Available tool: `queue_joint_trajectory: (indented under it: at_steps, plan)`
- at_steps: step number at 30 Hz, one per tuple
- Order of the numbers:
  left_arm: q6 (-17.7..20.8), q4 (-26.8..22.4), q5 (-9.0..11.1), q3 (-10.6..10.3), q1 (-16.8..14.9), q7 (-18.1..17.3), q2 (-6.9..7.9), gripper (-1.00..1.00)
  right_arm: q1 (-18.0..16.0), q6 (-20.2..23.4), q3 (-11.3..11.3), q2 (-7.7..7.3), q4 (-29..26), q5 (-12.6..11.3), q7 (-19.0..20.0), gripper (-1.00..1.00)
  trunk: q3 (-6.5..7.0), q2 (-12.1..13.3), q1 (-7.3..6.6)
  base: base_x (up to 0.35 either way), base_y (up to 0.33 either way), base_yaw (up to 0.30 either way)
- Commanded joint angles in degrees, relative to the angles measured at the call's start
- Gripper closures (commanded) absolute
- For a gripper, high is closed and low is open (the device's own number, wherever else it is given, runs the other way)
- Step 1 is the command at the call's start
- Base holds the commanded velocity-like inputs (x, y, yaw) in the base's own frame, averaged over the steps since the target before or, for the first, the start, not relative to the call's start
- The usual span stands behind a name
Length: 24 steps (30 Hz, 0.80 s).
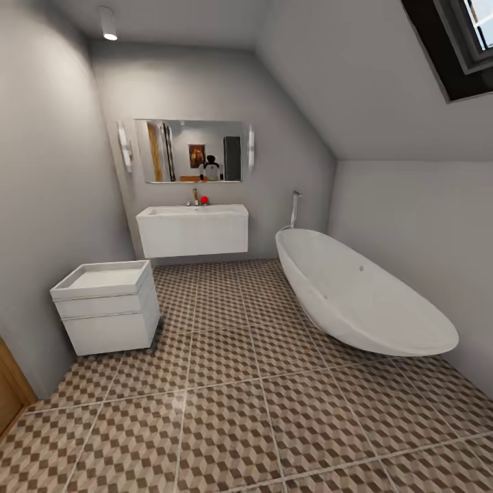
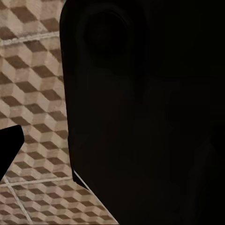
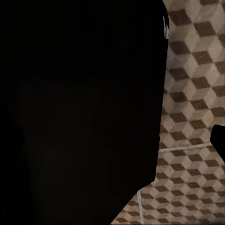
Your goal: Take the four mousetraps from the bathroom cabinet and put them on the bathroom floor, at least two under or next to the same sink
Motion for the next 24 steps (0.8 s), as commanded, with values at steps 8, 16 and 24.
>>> queue_joint_trajectory:
  at_steps: [8, 16, 24]
  plan:
    - [-0.1, 0.2, -0.6, -0.1, 0.1, -0.1, 1.29, -1.0, 0.1, 0.1, 0.3, 0.09, 0.1, 0.4, 0.2, -1.0, -0.03, 0.0, 0.0, 0.0, 0.0, 0.0]
    - [-1.2, -1.2, -0.2, 0.4, 0.1, 0.0, 1.32, -1.0, 0.1, -0.1, 0.3, 0.09, 0.1, 0.6, 0.2, -1.0, -0.03, 0.0, 0.0, 0.0, 0.0, 0.0]
    - [-2.1, -1.8, 0.0, 0.6, 0.1, 0.0, 1.32, -1.0, 0.1, -0.1, 0.2, 0.09, 0.1, 0.4, -0.2, -1.0, -0.03, 0.0, 0.0, 0.0, 0.0, 0.0]
